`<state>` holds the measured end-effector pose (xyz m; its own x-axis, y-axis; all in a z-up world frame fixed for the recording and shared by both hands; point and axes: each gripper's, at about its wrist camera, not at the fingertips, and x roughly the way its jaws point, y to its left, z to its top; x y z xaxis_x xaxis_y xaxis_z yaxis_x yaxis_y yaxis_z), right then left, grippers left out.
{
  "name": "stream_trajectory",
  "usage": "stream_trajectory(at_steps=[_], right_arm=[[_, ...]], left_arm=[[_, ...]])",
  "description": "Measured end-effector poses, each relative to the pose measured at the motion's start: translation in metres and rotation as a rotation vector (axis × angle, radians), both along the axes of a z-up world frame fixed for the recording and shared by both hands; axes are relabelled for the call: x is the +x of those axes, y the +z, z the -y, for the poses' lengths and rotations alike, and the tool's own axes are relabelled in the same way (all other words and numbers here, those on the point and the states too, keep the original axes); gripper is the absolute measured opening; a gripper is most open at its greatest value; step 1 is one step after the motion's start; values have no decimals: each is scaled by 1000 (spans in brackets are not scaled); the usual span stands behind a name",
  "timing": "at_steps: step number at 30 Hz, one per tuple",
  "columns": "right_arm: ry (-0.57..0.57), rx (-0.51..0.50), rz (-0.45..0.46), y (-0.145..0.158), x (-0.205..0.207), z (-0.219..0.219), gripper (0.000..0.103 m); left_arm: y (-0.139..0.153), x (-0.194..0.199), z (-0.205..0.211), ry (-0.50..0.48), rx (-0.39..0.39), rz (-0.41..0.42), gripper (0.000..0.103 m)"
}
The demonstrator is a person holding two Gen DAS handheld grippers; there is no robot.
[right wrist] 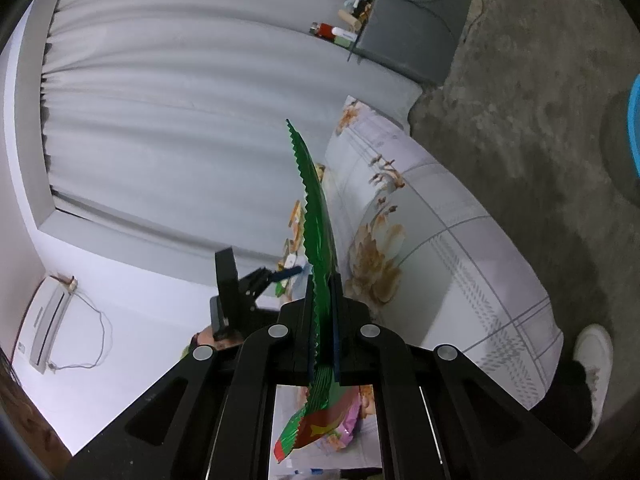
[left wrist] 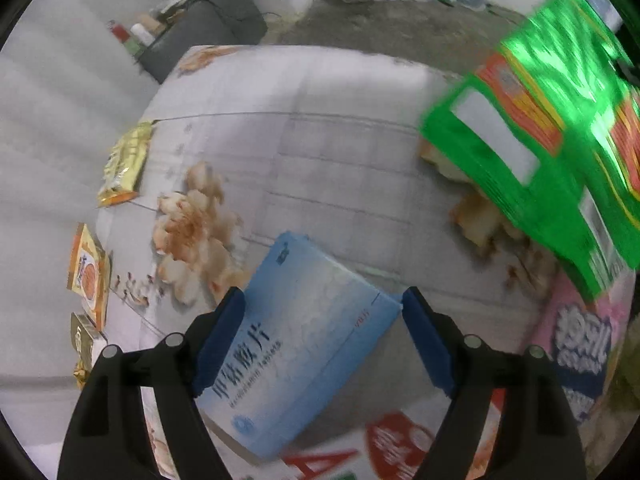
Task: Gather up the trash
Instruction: 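Grasp the blue medicine box with the left gripper while the right holds the green strip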
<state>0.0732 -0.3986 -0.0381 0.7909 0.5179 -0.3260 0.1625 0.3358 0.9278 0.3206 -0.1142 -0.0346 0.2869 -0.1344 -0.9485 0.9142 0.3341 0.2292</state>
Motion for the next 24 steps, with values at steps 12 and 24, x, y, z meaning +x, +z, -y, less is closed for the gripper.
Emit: stream_trajectory(at_steps=[12,24], right_arm=[[9,12,-5,-5,6,-6,5],[13,17,-8,-4,8,-11,6]], left_arm=[[4,53,-33,135,-97,-3,88],[-3,50,-48,103,-32,-4,92]])
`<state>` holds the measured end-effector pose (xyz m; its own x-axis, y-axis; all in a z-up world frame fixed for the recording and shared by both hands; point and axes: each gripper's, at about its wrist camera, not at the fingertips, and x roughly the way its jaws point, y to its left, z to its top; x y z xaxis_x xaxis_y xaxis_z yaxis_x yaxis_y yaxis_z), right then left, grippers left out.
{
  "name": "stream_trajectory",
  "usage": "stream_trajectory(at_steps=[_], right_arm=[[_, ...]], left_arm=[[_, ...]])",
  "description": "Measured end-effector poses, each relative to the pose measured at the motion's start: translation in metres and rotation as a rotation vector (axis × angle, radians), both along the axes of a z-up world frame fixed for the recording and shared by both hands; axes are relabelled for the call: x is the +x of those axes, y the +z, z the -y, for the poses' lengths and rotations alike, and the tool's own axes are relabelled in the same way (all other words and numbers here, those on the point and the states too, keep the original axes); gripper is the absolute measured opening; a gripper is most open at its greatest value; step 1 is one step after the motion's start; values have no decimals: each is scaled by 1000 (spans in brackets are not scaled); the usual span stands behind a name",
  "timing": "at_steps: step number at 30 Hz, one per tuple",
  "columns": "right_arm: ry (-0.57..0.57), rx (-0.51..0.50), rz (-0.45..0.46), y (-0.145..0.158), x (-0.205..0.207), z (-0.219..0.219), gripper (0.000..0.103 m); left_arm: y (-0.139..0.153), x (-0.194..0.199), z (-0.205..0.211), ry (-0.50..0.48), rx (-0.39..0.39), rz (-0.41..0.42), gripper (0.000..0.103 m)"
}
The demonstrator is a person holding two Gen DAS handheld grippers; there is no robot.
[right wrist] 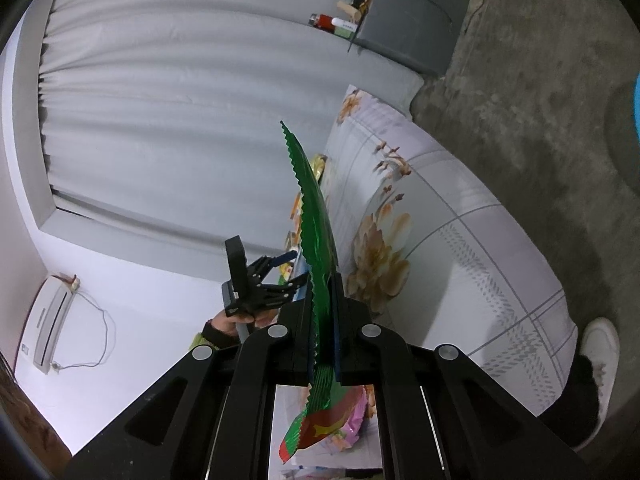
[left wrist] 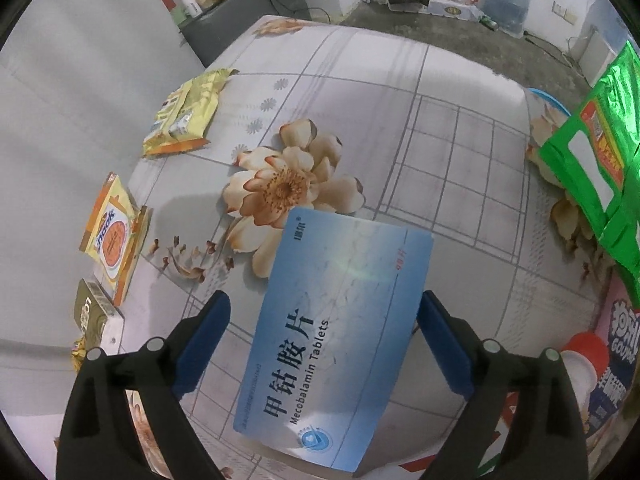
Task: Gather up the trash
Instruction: 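Grasp the blue medicine box with the left gripper while the right holds the green strip, then carry the box and green items to the blue wastebasket and open both grippers over it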
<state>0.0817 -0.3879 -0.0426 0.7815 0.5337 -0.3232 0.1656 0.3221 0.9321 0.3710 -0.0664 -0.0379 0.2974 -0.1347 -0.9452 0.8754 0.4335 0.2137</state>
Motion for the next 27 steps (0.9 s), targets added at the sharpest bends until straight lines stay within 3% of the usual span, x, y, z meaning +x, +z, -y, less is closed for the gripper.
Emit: stream_trajectory(at_steps=[14,19,27], right_arm=[[3,4,-1,0,0,0,6],[5,11,-4,0,3,-3,6],[-2,28,13,1,7,-10,6]], left_arm=[[-10,7,10,41,22,-2,91],[-6,9,9,38,-4,13,77],[11,2,9,54,-53,57,76]])
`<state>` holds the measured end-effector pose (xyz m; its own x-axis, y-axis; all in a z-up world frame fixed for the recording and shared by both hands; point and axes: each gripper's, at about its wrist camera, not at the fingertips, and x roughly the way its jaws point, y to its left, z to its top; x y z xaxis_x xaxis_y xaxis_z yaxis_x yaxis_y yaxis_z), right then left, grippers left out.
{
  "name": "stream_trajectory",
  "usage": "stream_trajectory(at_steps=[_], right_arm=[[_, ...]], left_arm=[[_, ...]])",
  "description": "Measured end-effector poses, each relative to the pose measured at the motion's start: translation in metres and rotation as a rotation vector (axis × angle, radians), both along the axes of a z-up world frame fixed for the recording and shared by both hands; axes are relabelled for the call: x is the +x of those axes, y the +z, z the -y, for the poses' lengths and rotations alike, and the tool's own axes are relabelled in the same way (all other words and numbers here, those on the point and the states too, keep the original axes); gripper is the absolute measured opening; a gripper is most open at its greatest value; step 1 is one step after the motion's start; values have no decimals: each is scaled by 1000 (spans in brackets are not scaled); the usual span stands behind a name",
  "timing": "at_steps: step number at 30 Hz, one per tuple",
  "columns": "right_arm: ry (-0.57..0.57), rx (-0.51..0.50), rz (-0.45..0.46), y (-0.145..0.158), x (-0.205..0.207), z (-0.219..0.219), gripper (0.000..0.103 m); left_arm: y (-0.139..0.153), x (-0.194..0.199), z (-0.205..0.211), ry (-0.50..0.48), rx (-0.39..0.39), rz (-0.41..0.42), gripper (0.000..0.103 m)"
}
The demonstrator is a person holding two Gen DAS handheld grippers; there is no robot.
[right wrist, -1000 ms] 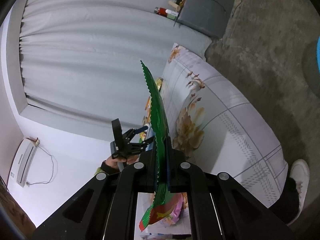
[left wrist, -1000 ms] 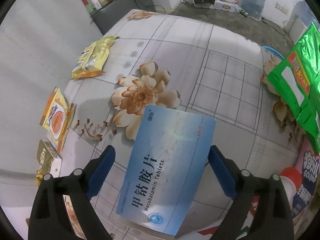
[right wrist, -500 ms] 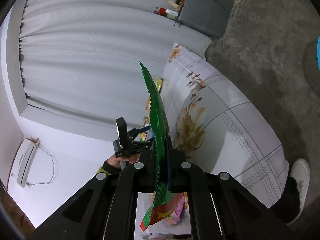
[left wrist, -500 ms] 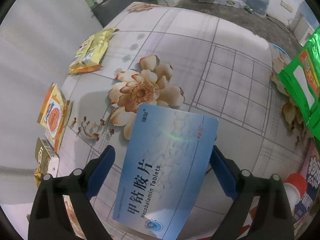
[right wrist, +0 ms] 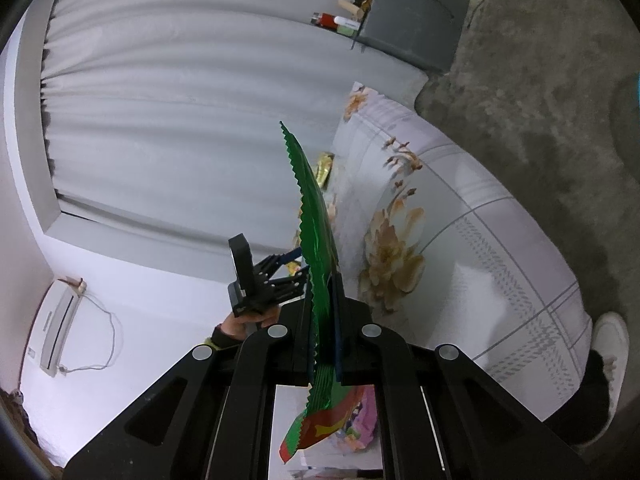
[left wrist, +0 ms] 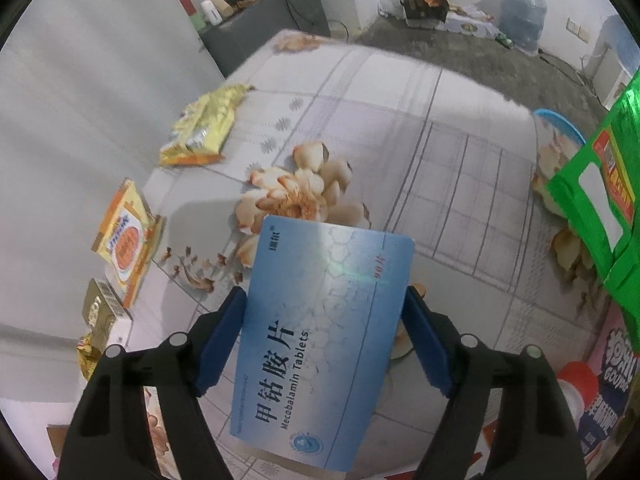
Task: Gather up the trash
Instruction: 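Carry the box and green items to the blue wastebasket and open both grippers over it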
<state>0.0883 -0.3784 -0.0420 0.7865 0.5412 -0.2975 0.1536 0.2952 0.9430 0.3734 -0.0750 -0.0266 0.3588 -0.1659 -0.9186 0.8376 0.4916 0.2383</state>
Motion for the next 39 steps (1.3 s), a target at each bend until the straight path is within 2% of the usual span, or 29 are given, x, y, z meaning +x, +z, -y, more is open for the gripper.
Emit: stream_trajectory(at_steps=[10,14,24,32,39], right_arm=[[-13,10,33,7,-6,-5,5],[-23,9,53,13,-14,-2,5],[-51,-2,113,29,-41,2,5],[-110,-9,168,40,-75,14,5],[-174,-12,196,40,-107,31,5]], left_arm=[[46,-25,-1,5,-124,87,74],[73,-47,2,-27,-180,137,74],[123,-104,20,-71,-264,242,74],[155,-157,52,-119,-348,256,74],[165,-195,95,-167,-417,208,74]])
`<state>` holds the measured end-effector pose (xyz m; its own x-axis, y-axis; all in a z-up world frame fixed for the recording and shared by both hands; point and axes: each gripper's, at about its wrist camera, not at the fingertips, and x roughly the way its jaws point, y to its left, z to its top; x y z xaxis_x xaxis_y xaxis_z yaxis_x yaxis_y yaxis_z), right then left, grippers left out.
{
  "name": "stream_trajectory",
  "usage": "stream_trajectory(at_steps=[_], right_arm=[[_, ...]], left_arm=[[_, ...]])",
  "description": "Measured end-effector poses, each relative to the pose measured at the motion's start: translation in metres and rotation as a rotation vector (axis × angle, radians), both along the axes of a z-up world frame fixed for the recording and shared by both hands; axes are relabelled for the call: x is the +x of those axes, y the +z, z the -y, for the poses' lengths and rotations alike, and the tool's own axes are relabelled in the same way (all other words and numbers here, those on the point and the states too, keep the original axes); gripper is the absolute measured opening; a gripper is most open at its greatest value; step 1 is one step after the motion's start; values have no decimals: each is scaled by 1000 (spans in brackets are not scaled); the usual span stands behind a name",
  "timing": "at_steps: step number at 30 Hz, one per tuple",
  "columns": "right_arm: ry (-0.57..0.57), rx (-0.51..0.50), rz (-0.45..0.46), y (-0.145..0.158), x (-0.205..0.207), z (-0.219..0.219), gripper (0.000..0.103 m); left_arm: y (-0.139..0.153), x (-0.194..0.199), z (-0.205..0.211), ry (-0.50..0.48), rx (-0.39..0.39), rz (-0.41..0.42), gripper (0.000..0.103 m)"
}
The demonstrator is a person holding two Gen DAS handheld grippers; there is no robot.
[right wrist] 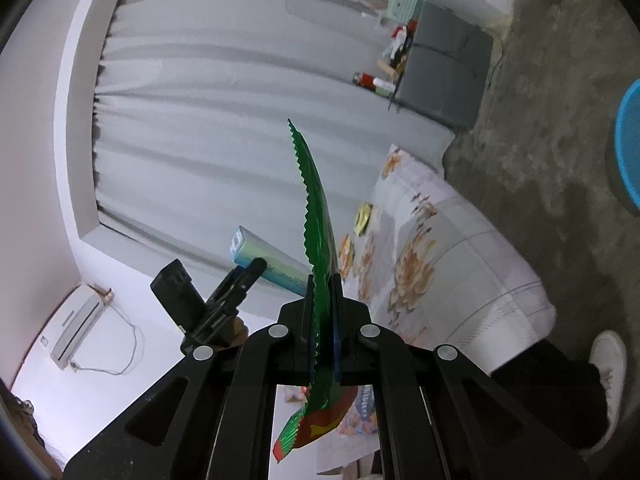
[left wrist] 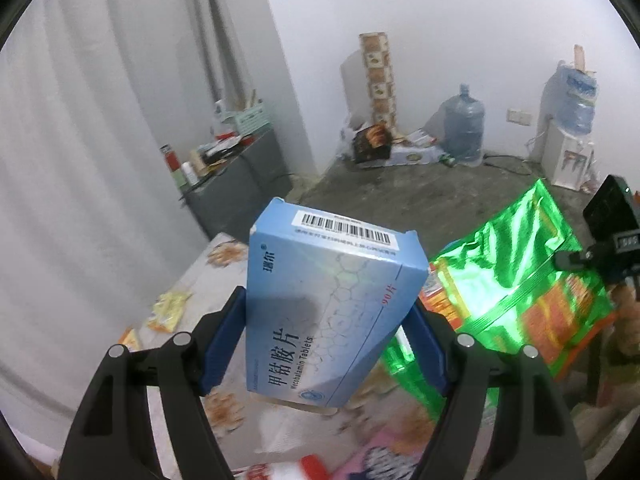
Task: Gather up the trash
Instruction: 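Carry the box and green items to the blue wastebasket and open both grippers over it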
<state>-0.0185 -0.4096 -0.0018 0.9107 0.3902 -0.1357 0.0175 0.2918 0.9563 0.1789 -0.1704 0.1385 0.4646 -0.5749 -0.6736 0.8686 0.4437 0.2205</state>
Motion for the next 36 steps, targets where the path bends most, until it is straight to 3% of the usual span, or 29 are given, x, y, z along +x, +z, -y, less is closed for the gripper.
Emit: stream_trajectory(at_steps=[7,11,19,25,32,36], right_arm=[[-90,21,13,-12,-26,24,5],[-158,32,10,-21,-48,44,5],[-367,37,-57,-45,-96,94,5],[-513,93,-158,-89,-114,127,5],[-581,154,-273,-151,-89,165,5],[-624,162,-378,-194,-74,192,14]], left_arm=[[-2,-33,59,-81,-45,-56,74],[-12,-50,95,-116,-32,-59,74],[-46,-43,157,-133,-21,-165,74],[-84,-35,199,-138,4,-273,74],[-129,-35,250,-147,36,-393,74],[-153,-36,272,-141,64,-438,74]])
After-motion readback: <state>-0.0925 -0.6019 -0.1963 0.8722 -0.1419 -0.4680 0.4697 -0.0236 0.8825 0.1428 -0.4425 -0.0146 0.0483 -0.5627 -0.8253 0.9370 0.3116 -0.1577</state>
